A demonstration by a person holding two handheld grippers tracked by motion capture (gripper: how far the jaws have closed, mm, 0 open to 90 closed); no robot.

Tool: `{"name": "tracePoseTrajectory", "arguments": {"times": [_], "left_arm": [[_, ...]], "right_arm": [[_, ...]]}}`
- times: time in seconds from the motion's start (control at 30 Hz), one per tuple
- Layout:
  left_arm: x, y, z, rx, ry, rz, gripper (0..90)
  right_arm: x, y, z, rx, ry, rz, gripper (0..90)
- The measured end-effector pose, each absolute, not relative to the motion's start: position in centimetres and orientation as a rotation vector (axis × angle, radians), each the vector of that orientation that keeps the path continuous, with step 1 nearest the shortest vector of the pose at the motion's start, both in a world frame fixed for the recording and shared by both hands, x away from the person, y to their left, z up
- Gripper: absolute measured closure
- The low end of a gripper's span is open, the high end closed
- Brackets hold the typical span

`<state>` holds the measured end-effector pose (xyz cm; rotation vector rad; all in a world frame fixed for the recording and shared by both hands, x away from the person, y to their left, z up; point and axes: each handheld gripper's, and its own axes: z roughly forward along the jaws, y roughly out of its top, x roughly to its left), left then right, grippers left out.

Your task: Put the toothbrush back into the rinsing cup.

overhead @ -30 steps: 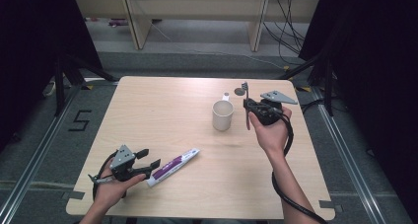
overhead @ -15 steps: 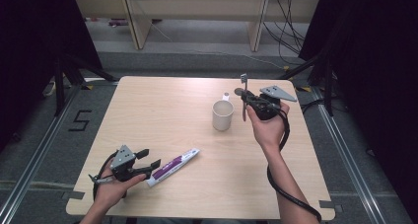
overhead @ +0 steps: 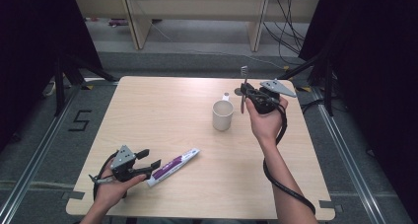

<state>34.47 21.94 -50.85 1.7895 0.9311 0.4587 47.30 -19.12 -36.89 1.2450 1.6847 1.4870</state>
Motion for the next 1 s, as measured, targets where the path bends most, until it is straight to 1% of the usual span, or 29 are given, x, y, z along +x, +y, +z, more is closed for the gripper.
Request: {"name": "tracePoseTrajectory", "arguments": {"times": [1.0], "left_arm": [[34.5, 21.9, -51.0, 1.797, 0.929, 0.457, 34.9]], "right_arm": [[49.4, -18.2, -35.9, 1.219, 1.615, 1.520, 80.3]]}}
